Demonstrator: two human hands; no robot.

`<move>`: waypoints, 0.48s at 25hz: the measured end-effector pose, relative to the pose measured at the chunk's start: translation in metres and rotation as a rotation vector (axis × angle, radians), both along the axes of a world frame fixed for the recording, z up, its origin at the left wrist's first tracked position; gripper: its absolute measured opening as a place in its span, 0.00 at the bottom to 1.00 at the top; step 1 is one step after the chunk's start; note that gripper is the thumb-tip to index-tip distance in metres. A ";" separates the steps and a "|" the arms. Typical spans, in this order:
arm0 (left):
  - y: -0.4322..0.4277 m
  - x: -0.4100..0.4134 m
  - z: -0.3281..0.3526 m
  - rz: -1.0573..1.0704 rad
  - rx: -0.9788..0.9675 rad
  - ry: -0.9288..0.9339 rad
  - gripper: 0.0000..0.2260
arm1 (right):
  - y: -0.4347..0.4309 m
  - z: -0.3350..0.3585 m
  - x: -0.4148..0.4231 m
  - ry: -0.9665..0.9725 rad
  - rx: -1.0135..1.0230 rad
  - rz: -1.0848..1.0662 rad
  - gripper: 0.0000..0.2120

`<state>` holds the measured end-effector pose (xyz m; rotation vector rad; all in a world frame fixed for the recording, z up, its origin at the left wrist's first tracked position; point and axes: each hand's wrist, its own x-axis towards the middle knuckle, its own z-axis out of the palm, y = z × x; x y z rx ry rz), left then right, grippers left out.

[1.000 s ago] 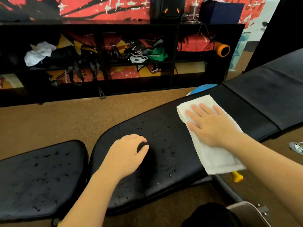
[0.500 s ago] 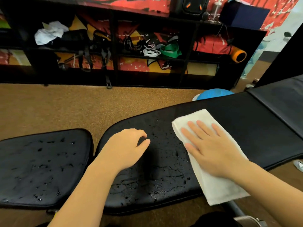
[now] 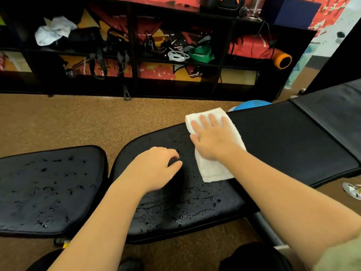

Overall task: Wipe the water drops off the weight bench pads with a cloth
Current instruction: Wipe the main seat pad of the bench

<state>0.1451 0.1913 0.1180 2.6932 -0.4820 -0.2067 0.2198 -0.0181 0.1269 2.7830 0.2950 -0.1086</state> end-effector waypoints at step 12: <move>-0.047 -0.028 -0.004 -0.049 -0.230 -0.229 0.13 | -0.029 -0.014 -0.163 -0.172 0.259 -0.111 0.25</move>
